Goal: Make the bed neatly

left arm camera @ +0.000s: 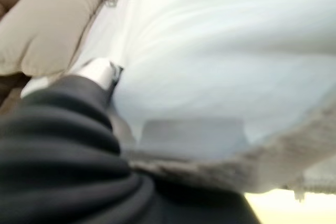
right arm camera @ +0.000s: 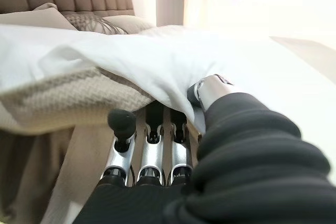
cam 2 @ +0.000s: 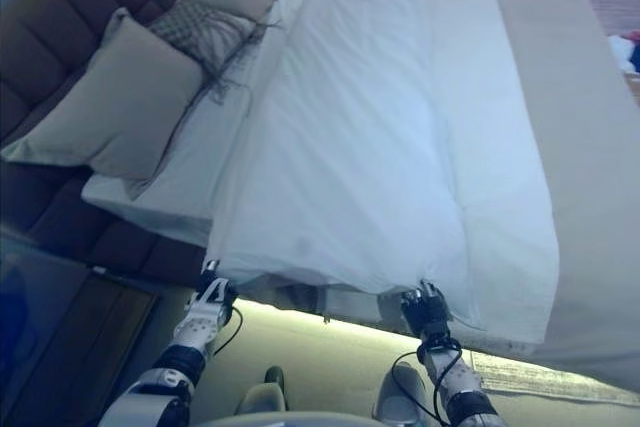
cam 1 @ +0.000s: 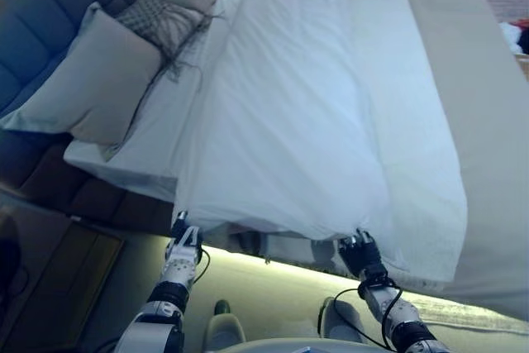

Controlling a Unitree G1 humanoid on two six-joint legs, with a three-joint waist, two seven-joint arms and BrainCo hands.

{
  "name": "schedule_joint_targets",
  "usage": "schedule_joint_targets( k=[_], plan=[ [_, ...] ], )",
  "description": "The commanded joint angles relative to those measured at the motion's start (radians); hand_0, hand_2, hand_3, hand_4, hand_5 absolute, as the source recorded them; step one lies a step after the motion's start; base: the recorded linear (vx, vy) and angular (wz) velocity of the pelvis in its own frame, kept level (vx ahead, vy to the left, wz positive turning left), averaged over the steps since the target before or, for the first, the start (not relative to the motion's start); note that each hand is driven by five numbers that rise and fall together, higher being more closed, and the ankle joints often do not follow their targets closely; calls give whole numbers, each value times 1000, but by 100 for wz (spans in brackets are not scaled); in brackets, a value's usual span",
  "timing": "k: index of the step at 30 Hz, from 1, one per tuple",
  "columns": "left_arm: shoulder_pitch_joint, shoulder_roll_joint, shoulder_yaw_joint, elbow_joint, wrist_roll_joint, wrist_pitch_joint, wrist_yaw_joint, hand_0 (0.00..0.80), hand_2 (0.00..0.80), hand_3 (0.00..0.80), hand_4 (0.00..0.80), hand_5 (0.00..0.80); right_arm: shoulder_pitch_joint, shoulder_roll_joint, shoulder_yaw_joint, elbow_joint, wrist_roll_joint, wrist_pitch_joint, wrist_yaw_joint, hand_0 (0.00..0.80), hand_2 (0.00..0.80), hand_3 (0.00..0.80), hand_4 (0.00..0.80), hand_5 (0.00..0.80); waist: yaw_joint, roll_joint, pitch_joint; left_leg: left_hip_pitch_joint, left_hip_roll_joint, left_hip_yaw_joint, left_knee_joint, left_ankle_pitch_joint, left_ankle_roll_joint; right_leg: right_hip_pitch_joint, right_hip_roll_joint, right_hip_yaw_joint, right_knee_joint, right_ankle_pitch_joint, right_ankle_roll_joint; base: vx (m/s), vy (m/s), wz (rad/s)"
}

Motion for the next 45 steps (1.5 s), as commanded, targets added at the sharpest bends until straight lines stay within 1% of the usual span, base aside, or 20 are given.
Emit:
schedule_joint_targets(
  k=[1,3,5,7,8,11,12,14,16,17,21,23,28,33,36,38,39,40,42,45],
  plan=[
    [-24,70,34,-29,21,-19,-50,800,800,800,800,800,-30,23,25,-82,4,-23,-3,800,800,800,800,800,22,-36,23,-98,-26,-40,86,78,-19,122,21,2,-158,134,27,81,66,-1],
    [11,64,32,-36,18,-6,-50,800,800,800,800,800,-1,9,3,-96,-24,-1,-4,800,800,800,800,800,17,-32,16,-94,55,-80,119,125,-52,130,18,22,-143,126,25,109,145,-10],
    [39,49,36,-26,31,-3,-68,800,800,800,800,800,9,8,-24,-99,-71,8,-13,800,800,800,800,800,11,-18,1,-45,126,-107,54,167,-74,153,7,42,-142,113,37,182,343,-16],
    [41,44,41,-17,33,2,-74,800,800,800,800,800,6,5,-36,-101,-96,12,-26,800,800,800,800,800,9,-10,-3,-12,149,-109,1,180,-81,166,-11,50,-138,105,50,136,411,-18],
    [36,36,49,10,36,12,-93,800,800,800,800,800,-5,-2,-54,-91,-128,24,-37,800,800,800,800,800,-3,8,-15,14,163,-99,-39,168,-91,165,-52,53,-125,97,71,96,532,-10],
    [15,2,42,69,39,37,-124,800,800,800,800,800,-39,-37,-73,-59,-163,39,-55,800,800,800,800,800,-27,40,-25,44,130,-41,-47,108,-105,175,-154,62,-108,99,120,126,699,5],
    [2,-11,39,94,48,47,-133,800,800,800,800,800,-47,-43,-80,-39,-169,40,-54,800,800,800,800,800,-34,42,-30,50,98,-11,-32,71,-99,184,-196,64,-115,115,143,190,587,21],
    [-6,-21,27,114,51,53,-129,800,800,800,800,800,-57,-49,-80,-24,-189,51,-58,800,800,800,800,800,-37,39,-40,65,25,-18,-23,19,-73,182,-263,99,-136,157,182,148,543,26],
    [-10,-21,25,121,52,61,-155,800,800,800,800,800,-60,-56,-82,-29,-191,57,-78,800,800,800,800,800,-43,32,-45,58,-16,-1,7,-17,-60,171,-306,111,-171,212,188,23,380,-4],
    [-6,-13,25,112,82,65,-167,800,800,800,800,800,-73,-42,-96,-4,-193,71,-73,800,800,800,800,800,-35,28,-42,66,-27,14,13,-37,-43,150,-323,89,-159,232,188,13,292,-23],
    [9,56,17,32,173,93,-130,800,800,800,800,800,-35,19,-59,-14,-218,78,-47,800,800,800,800,800,6,-3,-27,47,-33,23,20,-42,-5,92,-253,46,-39,155,181,-44,116,-31],
    [12,74,6,16,196,92,-133,800,800,800,800,800,-3,38,-48,-19,-229,56,-20,800,800,800,800,800,25,-26,-23,14,-43,-3,26,-33,-5,85,-238,37,-60,171,176,-48,-83,-5],
    [-37,103,-7,19,149,29,-157,800,800,800,800,800,-78,16,6,-47,-218,5,-3,800,800,800,800,800,39,-23,42,-85,-19,-20,7,11,-23,20,-208,20,-93,193,169,-244,23,12],
    [-104,74,-54,10,112,-36,-163,800,800,800,800,800,-201,-53,26,-102,-248,-29,-49,800,800,800,800,800,35,-2,134,-217,-44,-10,55,32,-26,-66,-219,20,-69,198,167,-239,173,5],
    [-174,46,-89,18,102,-71,-172,800,800,800,800,800,-290,-106,13,-102,-222,-30,-64,800,800,800,800,800,22,8,183,-303,-63,30,92,44,-29,-119,-245,15,-71,213,168,-227,170,13],
    [-202,32,-102,17,98,-95,-174,800,800,800,800,800,-357,-123,12,-75,-225,-23,-71,800,800,800,800,800,28,12,205,-349,-92,-3,128,32,-23,-164,-265,33,-64,231,168,-140,217,33],
    [-203,29,-102,-7,89,-115,-160,800,800,800,800,800,-399,-126,17,-65,-241,-6,-71,800,800,800,800,800,39,11,226,-380,-101,-59,163,15,-30,-203,-262,64,-51,231,170,-111,280,16],
    [-200,31,-101,-20,82,-125,-153,800,800,800,800,800,-420,-127,21,-60,-251,6,-70,800,800,800,800,800,45,11,229,-393,-102,-82,166,20,-31,-223,-258,80,-52,240,173,-91,309,-27],
    [-214,54,-98,-60,94,-143,-124,800,800,800,800,800,-444,-121,31,-34,-252,14,-25,800,800,800,800,800,62,6,248,-420,-81,-73,148,38,-25,-250,-259,100,-48,241,181,-119,158,-55],
    [-310,106,-98,-57,142,-124,-73,800,800,800,800,800,-476,-119,34,-8,-213,-3,17,800,800,800,800,800,77,-4,282,-471,-81,-48,119,72,-30,-269,-279,79,-65,261,187,-177,2,0]
  ],
)
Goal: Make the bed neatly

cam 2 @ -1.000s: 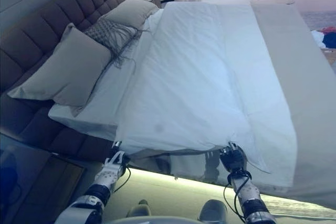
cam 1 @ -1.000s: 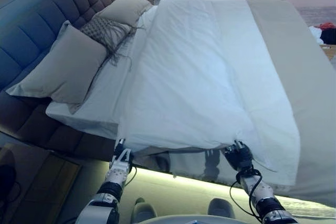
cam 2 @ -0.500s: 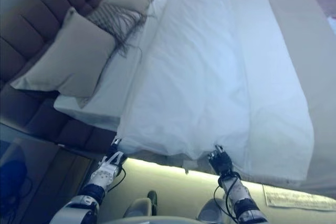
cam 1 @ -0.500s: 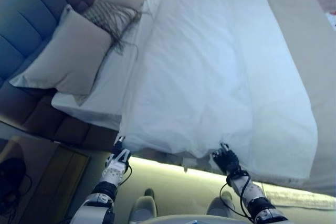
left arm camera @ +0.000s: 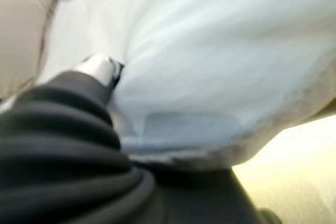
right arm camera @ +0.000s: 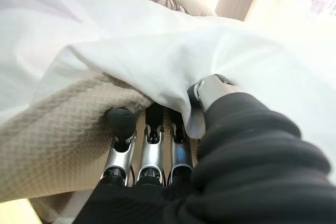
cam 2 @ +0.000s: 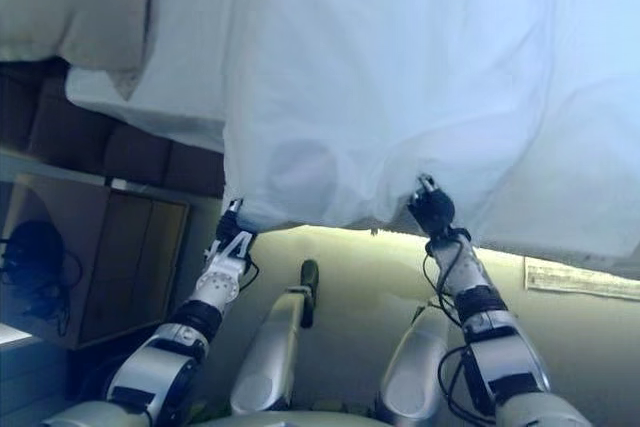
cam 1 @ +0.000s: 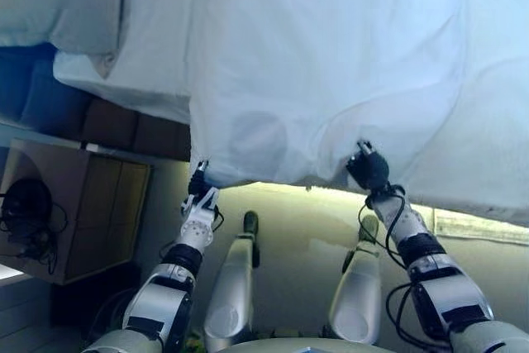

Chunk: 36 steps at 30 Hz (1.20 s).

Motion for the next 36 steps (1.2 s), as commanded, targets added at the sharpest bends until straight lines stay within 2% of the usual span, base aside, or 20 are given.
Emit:
schedule_joint_targets(
  k=[1,4,7,13,15,18,22,27,30,36],
  plan=[
    [-112,111,15,-22,68,-45,55,800,800,800,800,800,-65,23,14,-25,35,-8,67,800,800,800,800,800,46,-20,0,-48,40,5,-186,249,-22,0,-43,9,7,66,19,-173,14,25],
    [-207,138,14,40,95,-45,85,800,800,800,800,800,-128,23,35,-6,-2,-13,64,800,800,800,800,800,39,-16,30,-93,41,36,-204,272,-24,-47,-54,2,3,75,19,-155,52,18],
    [-269,147,27,99,74,-49,81,800,800,800,800,800,-185,-1,58,7,-59,-5,33,800,800,800,800,800,23,5,49,-137,37,78,-207,293,-24,-97,-70,5,-12,91,19,-108,139,20],
    [-281,151,47,100,92,-88,114,800,800,800,800,800,-184,-5,82,10,-82,10,-18,800,800,800,800,800,5,16,85,-208,18,93,-145,282,-22,-158,-89,43,-21,107,17,-24,173,12],
    [-285,176,62,99,101,-87,125,800,800,800,800,800,-154,-13,72,24,-91,6,-9,800,800,800,800,800,-2,13,91,-246,19,97,-120,276,-22,-183,-93,51,-25,116,15,-23,98,-8],
    [-288,201,85,119,70,-78,111,800,800,800,800,800,-137,-28,43,90,-122,-1,-3,800,800,800,800,800,-6,17,91,-283,23,107,-106,273,-21,-216,-95,53,-26,115,13,-23,92,-4],
    [-248,188,109,135,33,-84,76,800,800,800,800,800,-117,-54,-6,177,-62,3,17,800,800,800,800,800,-12,25,91,-298,22,113,-97,259,-19,-248,-87,54,-14,103,11,0,79,-6],
    [-214,189,140,137,7,-107,45,800,800,800,800,800,-40,-72,-64,222,-23,-22,56,800,800,800,800,800,-27,4,91,-323,30,114,-76,243,-20,-272,-69,60,-3,95,2,-6,29,-3],
    [-212,215,164,154,7,-100,29,800,800,800,800,800,3,-100,-126,281,-22,-2,43,800,800,800,800,800,-39,-12,91,-340,41,118,-71,238,-22,-288,-57,60,-8,99,-1,-46,17,-7],
    [-223,240,174,190,27,-89,34,800,800,800,800,800,21,-179,-205,389,-49,56,-18,800,800,800,800,800,-53,-10,91,-355,50,138,-89,247,-18,-320,-53,53,-33,123,0,-22,58,-11]
  ],
)
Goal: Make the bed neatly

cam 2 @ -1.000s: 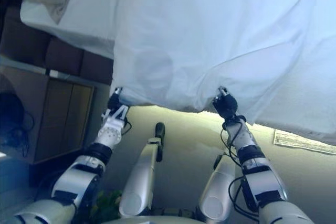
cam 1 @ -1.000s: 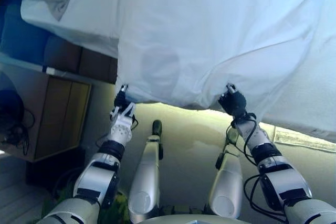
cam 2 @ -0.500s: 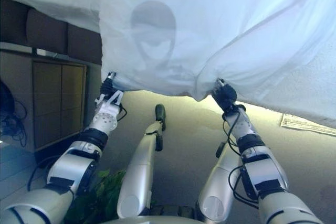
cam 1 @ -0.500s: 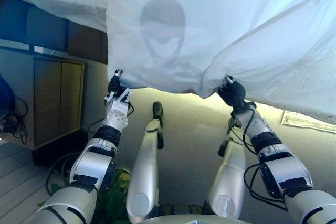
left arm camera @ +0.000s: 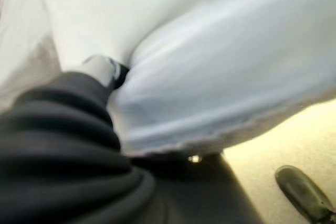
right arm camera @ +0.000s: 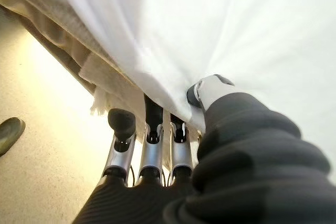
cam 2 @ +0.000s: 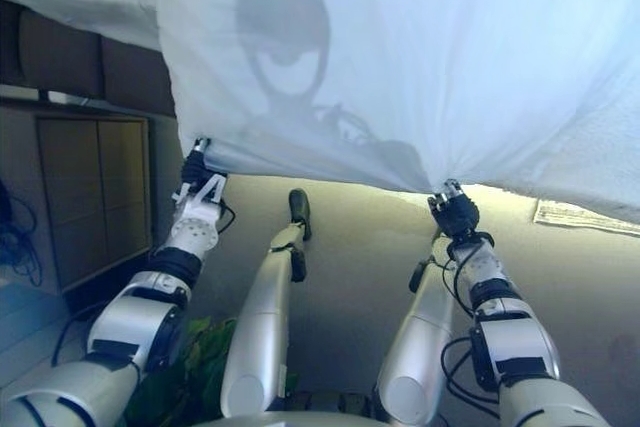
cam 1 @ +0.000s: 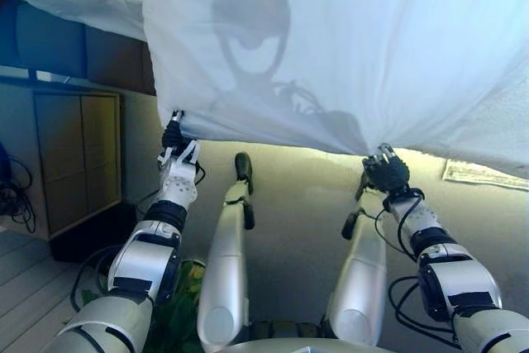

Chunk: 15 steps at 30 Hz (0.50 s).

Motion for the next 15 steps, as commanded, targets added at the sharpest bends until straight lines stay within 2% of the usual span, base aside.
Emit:
schedule_joint_targets(
  k=[1,6,7,8,9,12,15],
  plan=[
    [2,133,133,66,-14,-60,23,800,800,800,800,800,98,-122,-82,115,1,32,-74,800,800,800,800,800,-17,11,9,-90,17,13,-41,162,-38,-29,-43,39,-26,85,3,-7,81,-12],
    [-4,173,145,50,-37,-54,31,800,800,800,800,800,115,-131,-98,118,-31,64,-30,800,800,800,800,800,-18,13,9,-92,22,29,-52,163,-35,-34,-44,38,-35,90,-2,-5,56,-4],
    [2,175,138,44,-25,-37,35,800,800,800,800,800,117,-127,-95,117,-31,64,-30,307,307,307,307,307,-15,16,9,-85,23,30,-48,151,-37,-27,-48,35,-33,81,0,-13,6,-3],
    [6,174,129,40,-19,-21,38,662,662,662,662,662,118,-122,-93,115,-24,66,-33,0,0,0,0,0,-11,19,9,-85,20,27,-46,150,-35,-24,-51,33,-31,81,0,0,0,0],
    [10,172,123,39,-21,5,34,0,0,0,0,0,120,-112,-91,111,-18,67,-35,0,0,0,0,0,-7,21,9,-83,17,23,-46,149,-33,-18,-55,32,-29,80,1,-2,-37,-1],
    [18,168,123,73,-10,65,26,0,0,0,0,0,108,-95,-78,108,-13,71,-49,0,0,0,0,0,1,24,9,-72,14,19,-46,147,-31,0,-62,23,-32,78,2,0,-36,0],
    [35,164,125,118,34,86,40,0,0,0,0,0,90,-89,-60,101,-31,91,-84,0,0,0,0,0,3,30,9,-58,13,16,-43,144,-30,12,-64,22,-30,74,1,0,0,0]
  ],
)
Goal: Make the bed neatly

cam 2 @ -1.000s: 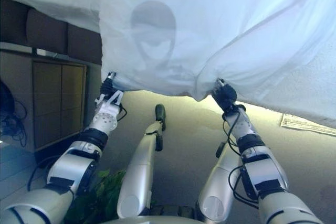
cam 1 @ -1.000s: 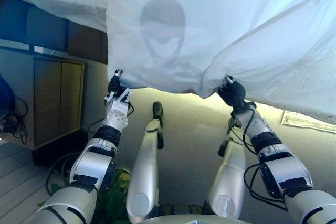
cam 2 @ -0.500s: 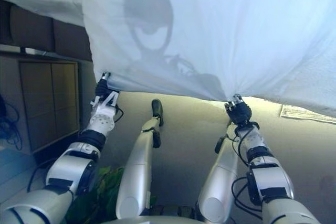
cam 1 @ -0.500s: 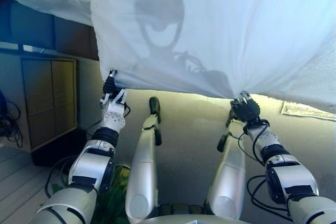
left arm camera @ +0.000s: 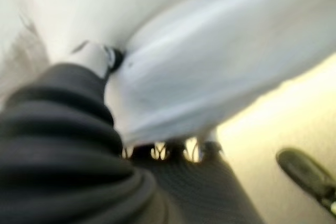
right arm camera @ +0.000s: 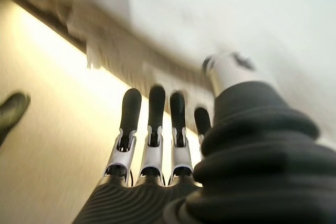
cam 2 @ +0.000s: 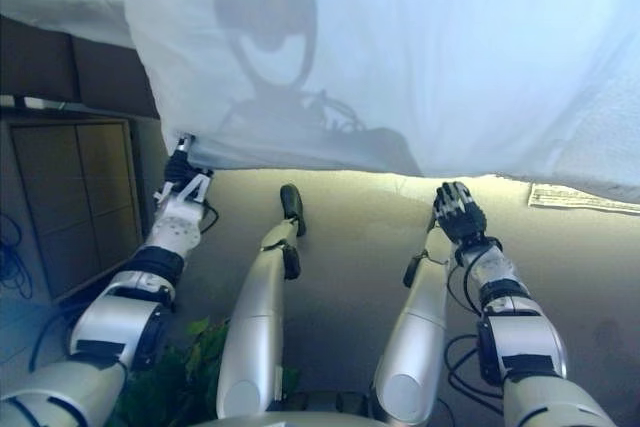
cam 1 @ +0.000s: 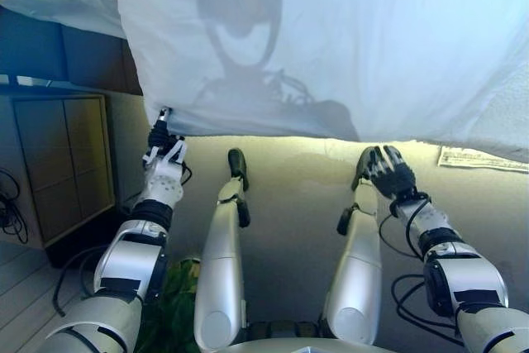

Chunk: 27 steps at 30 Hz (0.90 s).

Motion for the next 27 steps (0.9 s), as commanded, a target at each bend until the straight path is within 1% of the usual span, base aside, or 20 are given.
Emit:
schedule_joint_targets(
  k=[1,3,5,6,8,9,12,14,16,19,20,21,24,27],
  plan=[
    [26,61,92,86,40,0,31,0,0,0,0,0,68,-75,1,-12,-16,29,-39,0,0,0,0,0,20,45,8,-37,6,-6,-55,161,-35,10,-67,20,23,47,-3,-2,62,-1],
    [59,48,94,103,30,-6,36,0,0,0,0,0,68,-76,12,-12,-16,49,-64,0,0,0,0,0,21,57,8,-11,9,-5,-61,153,-36,19,-65,24,36,30,0,45,98,-1],
    [83,39,103,100,-3,-12,44,0,0,0,0,0,75,-81,15,-4,-15,54,-55,0,0,0,0,0,23,69,8,0,7,-1,-74,165,-33,24,-69,23,39,31,0,22,91,-2],
    [100,35,112,99,-16,-11,48,0,0,0,0,0,83,-80,14,4,-11,53,-40,0,0,0,0,0,25,75,8,17,8,2,-80,158,-34,36,-72,20,45,18,1,8,64,-1],
    [118,29,116,85,6,-16,72,0,0,0,0,0,91,-69,16,-1,-2,37,-9,0,0,0,0,0,30,82,8,29,4,-1,-93,169,-31,41,-77,15,48,22,-1,5,16,0],
    [134,27,112,64,30,-32,91,0,0,0,0,0,100,-55,28,-20,9,10,17,0,0,0,0,0,38,85,8,46,1,-7,-90,158,-32,55,-80,9,59,12,1,0,0,0],
    [165,36,117,8,53,-45,102,0,0,0,0,0,113,-35,53,-117,1,-29,16,0,0,0,0,0,47,84,8,71,-4,-15,-89,154,-32,86,-85,-5,61,11,1,4,-88,3],
    [192,42,129,-52,-13,-56,50,0,0,0,0,0,125,-15,75,-210,-17,-54,-8,0,0,0,0,0,53,80,8,97,-8,-17,-91,148,-31,109,-86,-15,62,10,0,-8,-100,4],
    [223,32,138,-106,-69,-60,-16,0,0,0,0,0,141,7,78,-253,-10,-76,-21,0,0,0,0,0,60,77,8,119,-12,-20,-92,142,-29,134,-90,-27,60,9,1,-9,-119,10],
    [285,-16,125,-240,-96,-75,-144,0,0,0,0,0,148,47,52,-282,47,-104,-65,0,0,0,0,0,87,72,8,166,-19,-29,-101,135,-28,200,-99,-55,56,10,4,-6,-167,13],
    [295,-26,121,-263,-95,-75,-160,0,0,0,0,0,149,51,47,-287,53,-108,-72,0,0,0,0,0,90,73,8,176,-20,-30,-104,134,-29,214,-100,-60,53,9,4,-9,-143,12],
    [311,-50,111,-312,-106,-72,-199,0,0,0,0,0,148,66,33,-301,60,-116,-103,0,0,0,0,0,96,73,8,193,-23,-32,-107,134,-30,238,-102,-65,53,8,3,-4,-88,7],
    [325,-85,99,-372,-137,-78,-242,0,0,0,0,0,162,91,18,-332,48,-109,-169,0,0,0,0,0,93,72,-3,230,-17,-21,-124,134,-29,282,-99,-74,47,0,1,14,-35,9],
    [327,-109,95,-399,-169,-88,-275,0,0,0,0,0,193,105,5,-338,52,-101,-204,0,0,0,0,0,85,65,-16,256,-8,-18,-131,131,-29,309,-92,-76,47,-10,-2,15,-17,5]
  ],
)
